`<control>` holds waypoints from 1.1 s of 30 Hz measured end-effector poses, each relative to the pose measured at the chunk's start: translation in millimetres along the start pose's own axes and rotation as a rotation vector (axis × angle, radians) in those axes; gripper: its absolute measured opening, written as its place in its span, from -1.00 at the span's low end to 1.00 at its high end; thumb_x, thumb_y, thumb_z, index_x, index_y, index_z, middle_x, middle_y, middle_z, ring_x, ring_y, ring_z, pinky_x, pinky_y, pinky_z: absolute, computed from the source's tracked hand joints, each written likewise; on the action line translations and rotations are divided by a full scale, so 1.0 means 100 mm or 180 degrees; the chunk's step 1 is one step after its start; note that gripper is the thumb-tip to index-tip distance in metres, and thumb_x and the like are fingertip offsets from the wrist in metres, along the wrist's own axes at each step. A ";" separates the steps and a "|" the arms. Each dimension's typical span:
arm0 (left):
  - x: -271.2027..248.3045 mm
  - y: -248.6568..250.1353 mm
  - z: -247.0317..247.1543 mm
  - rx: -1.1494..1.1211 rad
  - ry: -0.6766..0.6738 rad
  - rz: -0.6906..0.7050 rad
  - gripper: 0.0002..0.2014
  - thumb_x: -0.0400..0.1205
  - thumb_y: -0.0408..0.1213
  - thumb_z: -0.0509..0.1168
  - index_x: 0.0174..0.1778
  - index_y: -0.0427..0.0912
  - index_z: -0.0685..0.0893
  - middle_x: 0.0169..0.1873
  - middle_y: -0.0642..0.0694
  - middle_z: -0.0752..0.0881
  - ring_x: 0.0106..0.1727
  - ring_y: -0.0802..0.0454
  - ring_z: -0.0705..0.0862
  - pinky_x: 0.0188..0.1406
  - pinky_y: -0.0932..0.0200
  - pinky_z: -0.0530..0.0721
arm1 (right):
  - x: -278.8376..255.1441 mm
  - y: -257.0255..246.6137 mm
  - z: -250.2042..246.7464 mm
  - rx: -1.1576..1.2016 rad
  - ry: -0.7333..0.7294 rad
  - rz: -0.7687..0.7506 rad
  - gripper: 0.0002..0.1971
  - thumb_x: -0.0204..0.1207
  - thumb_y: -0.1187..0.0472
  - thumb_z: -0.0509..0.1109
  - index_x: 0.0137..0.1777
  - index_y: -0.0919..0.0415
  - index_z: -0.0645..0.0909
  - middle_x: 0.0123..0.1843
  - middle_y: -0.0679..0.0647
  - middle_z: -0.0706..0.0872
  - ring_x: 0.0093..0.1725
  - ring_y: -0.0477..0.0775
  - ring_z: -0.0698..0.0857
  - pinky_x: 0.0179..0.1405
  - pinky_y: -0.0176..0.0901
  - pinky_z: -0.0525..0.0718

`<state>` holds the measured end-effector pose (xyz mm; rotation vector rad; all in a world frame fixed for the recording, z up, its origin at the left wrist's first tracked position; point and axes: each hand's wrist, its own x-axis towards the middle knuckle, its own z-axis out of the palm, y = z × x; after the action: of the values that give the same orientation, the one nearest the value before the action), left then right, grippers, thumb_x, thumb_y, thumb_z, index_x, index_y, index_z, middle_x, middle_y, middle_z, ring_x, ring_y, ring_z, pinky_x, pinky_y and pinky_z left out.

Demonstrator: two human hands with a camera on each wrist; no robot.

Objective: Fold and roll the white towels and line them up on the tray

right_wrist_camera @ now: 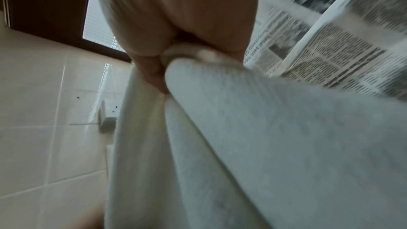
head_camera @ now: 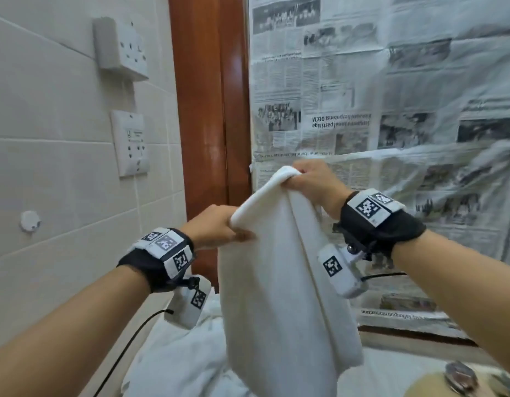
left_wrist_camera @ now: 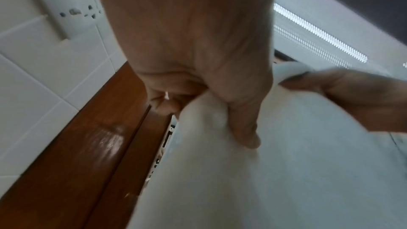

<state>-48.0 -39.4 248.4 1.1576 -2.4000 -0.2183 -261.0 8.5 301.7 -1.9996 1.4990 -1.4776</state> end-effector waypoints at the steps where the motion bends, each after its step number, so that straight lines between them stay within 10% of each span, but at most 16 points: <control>1: 0.00 -0.02 0.09 0.0054 -0.0265 -0.0099 -0.81 0.54 0.12 0.42 -0.17 0.11 0.69 -0.10 0.04 0.78 -0.10 0.12 0.72 -0.22 0.30 0.60 | -0.02 0.03 -0.10 0.0074 0.0121 -0.0018 -0.72 0.41 0.46 0.41 -0.43 0.18 0.48 -0.43 0.00 0.44 -0.41 -0.07 0.39 -0.43 -0.18 0.28; 7: 0.12 0.04 0.11 0.0053 -0.0105 -0.0374 -0.69 0.68 -0.15 0.29 -0.41 0.01 0.65 -0.36 -0.02 0.67 -0.40 0.08 0.60 -0.47 0.22 0.48 | -0.40 0.45 -0.55 -0.0287 -0.0171 0.0121 -0.69 0.26 0.31 0.59 -0.37 0.12 0.45 -0.38 -0.02 0.48 -0.41 -0.14 0.42 -0.53 -0.42 0.32; 10: 0.21 0.08 -0.02 0.0364 0.0138 -0.0288 -0.71 0.63 -0.25 0.25 -0.44 -0.03 0.64 -0.39 -0.07 0.68 -0.27 -0.08 0.65 -0.28 0.07 0.54 | -0.66 0.71 -0.69 -0.0451 -0.0540 0.0355 -0.68 0.13 0.19 0.62 -0.29 0.30 0.53 -0.37 0.03 0.54 -0.51 -0.22 0.47 -0.54 -0.48 0.39; 16: 0.24 0.27 0.04 0.1422 0.0103 0.0305 -0.72 0.62 -0.24 0.24 -0.42 0.11 0.50 -0.31 0.13 0.54 -0.09 0.05 0.48 -0.02 -0.06 0.58 | -1.11 1.35 -0.67 -0.1823 -0.1189 0.0520 -0.77 0.38 0.03 0.57 -0.06 0.13 0.72 -0.16 0.05 0.77 -0.20 0.01 0.75 -0.17 -0.05 0.75; 21: 0.13 0.17 0.17 0.1847 -0.0173 0.0044 -0.77 0.65 -0.13 0.20 -0.35 0.15 0.52 -0.21 0.10 0.57 -0.05 0.06 0.55 -0.02 -0.04 0.64 | -1.55 1.92 -0.57 -0.2409 -0.1159 0.1221 -0.73 0.61 0.00 0.36 -0.32 0.02 0.52 -0.37 -0.04 0.53 -0.23 0.09 0.60 -0.34 -0.14 0.44; 28: -0.04 -0.07 0.58 0.2439 -0.1573 -0.1171 -0.65 0.69 0.08 0.08 -0.30 -0.02 0.55 -0.30 0.01 0.58 -0.15 -0.08 0.60 -0.03 0.09 0.56 | -1.81 2.16 -0.50 -0.0982 -0.1261 0.1853 -0.62 0.61 0.13 0.37 -0.43 0.13 0.39 -0.50 0.02 0.38 -0.51 -0.02 0.33 -0.52 -0.24 0.18; 33: 0.30 -0.13 0.58 0.0787 -0.0664 -0.1918 -0.62 0.66 -0.27 0.13 -0.43 -0.31 0.66 -0.61 -0.14 0.71 -0.54 -0.05 0.67 -0.44 0.24 0.60 | -1.84 1.81 -0.42 0.0325 -0.1274 0.1966 -0.70 0.62 0.09 0.37 -0.28 0.22 0.48 -0.45 0.06 0.42 -0.50 -0.03 0.39 -0.47 -0.22 0.25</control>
<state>-82.1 -74.6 203.6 2.0493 -2.2217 -0.2446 -393.6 94.0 93.0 -1.4574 1.6098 -0.8278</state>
